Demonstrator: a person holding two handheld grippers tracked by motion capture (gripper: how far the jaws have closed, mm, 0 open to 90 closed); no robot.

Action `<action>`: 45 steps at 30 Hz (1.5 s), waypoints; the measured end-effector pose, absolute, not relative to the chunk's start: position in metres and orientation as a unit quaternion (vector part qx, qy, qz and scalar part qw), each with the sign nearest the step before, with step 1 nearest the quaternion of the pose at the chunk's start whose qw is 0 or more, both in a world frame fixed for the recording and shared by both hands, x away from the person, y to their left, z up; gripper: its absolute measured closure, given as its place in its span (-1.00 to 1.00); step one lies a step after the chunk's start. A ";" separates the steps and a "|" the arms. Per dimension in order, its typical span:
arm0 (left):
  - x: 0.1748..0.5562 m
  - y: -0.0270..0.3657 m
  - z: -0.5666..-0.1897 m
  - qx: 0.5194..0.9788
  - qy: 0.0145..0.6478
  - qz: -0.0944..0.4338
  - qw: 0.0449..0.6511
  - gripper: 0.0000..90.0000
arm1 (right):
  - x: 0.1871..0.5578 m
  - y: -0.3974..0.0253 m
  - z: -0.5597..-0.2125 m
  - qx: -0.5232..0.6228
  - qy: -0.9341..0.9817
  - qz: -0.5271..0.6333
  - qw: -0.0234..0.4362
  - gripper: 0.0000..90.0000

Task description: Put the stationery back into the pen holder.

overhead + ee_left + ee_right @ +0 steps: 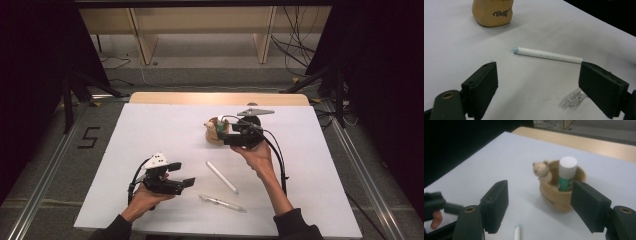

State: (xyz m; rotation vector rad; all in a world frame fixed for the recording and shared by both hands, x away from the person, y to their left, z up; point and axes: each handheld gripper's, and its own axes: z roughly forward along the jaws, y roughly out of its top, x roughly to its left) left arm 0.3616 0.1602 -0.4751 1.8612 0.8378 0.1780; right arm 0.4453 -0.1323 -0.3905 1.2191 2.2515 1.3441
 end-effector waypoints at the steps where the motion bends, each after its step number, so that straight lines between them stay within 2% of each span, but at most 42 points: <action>1: 0.362 0.161 -0.475 0.776 0.349 0.075 0.520 -0.66 | 0.442 -0.132 -0.391 0.416 0.777 0.456 0.121 -0.30; 14: 0.363 0.163 -0.475 0.770 0.355 0.077 0.524 -0.66 | 0.422 -0.126 -0.415 0.411 0.811 0.402 0.109 -0.25; 45: 0.362 0.167 -0.474 0.771 0.350 0.081 0.526 -0.66 | 0.424 -0.091 -0.444 0.387 0.871 0.296 0.066 -0.13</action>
